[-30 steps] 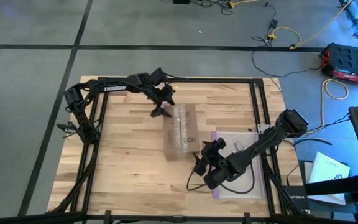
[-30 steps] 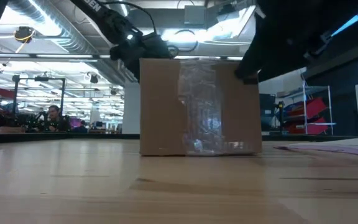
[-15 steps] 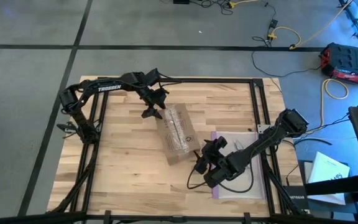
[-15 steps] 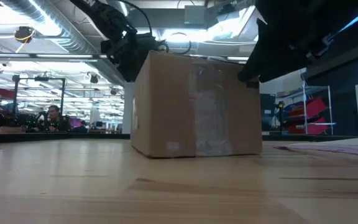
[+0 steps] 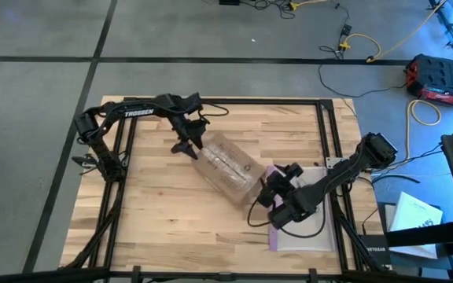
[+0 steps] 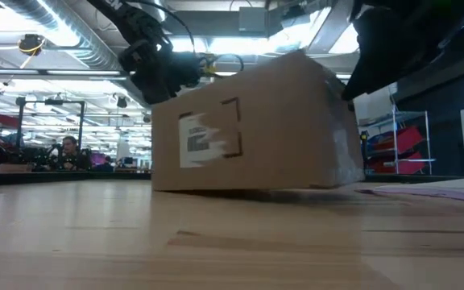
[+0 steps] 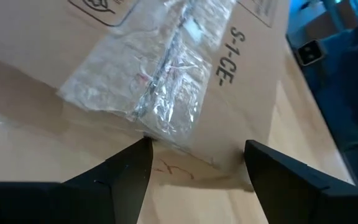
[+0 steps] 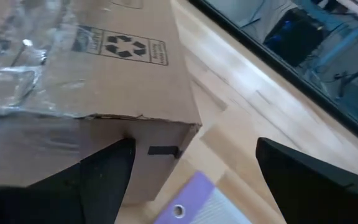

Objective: Unpack boxes
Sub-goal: Open the cardboard box using the cutter

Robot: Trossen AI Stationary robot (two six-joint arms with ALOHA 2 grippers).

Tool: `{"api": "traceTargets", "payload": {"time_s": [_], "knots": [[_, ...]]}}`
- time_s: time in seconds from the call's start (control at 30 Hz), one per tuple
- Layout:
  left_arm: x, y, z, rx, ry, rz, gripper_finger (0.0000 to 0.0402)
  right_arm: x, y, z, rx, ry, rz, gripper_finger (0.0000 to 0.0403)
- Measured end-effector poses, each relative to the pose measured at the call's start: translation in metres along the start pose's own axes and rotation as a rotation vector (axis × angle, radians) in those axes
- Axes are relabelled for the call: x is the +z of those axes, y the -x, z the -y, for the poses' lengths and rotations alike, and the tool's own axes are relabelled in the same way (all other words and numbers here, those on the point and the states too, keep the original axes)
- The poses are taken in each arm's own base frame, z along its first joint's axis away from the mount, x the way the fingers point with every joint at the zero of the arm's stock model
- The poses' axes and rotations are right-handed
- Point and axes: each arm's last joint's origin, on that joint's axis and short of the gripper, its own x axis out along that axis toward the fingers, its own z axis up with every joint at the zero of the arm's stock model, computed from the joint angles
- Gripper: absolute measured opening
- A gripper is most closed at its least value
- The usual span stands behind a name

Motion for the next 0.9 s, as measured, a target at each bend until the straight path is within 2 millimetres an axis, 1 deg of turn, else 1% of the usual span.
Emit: {"api": "traceTargets", "payload": {"time_s": [0.2, 0.33, 0.43, 0.53, 0.6, 0.7, 0.8, 0.83, 0.9], "knots": [[-0.003, 0.001, 0.006, -0.046, 0.022, -0.017, 0.0241, -0.001, 0.0, 0.005, -0.032, -0.036, -0.016, 0.0326], [-0.002, 0.001, 0.005, -0.039, 0.008, -0.012, 0.0241, -0.002, 0.002, 0.009, -0.045, -0.079, -0.113, 0.0326], [-0.001, 0.002, 0.002, -0.002, -0.01, -0.011, 0.0241, 0.01, 0.013, 0.018, -0.083, -0.135, -0.17, 0.032], [0.0, 0.005, -0.002, 0.036, -0.018, -0.003, 0.0241, 0.02, 0.027, 0.026, -0.113, -0.126, -0.156, 0.0304], [-0.001, 0.007, -0.005, 0.076, -0.014, -0.01, 0.0241, 0.031, 0.035, 0.033, -0.124, -0.11, -0.162, 0.029], [-0.003, 0.015, -0.009, 0.158, -0.023, -0.032, 0.0241, 0.042, 0.048, 0.039, -0.094, -0.123, -0.236, 0.0273], [-0.004, 0.03, -0.014, 0.264, -0.043, -0.024, 0.0241, 0.044, 0.059, 0.047, -0.039, -0.141, -0.351, 0.026], [-0.003, 0.037, -0.015, 0.292, -0.047, -0.006, 0.0241, 0.042, 0.064, 0.05, -0.02, -0.146, -0.389, 0.0257], [-0.002, 0.05, -0.015, 0.346, -0.046, 0.045, 0.0241, 0.03, 0.074, 0.056, -0.001, -0.169, -0.436, 0.0253]]}}
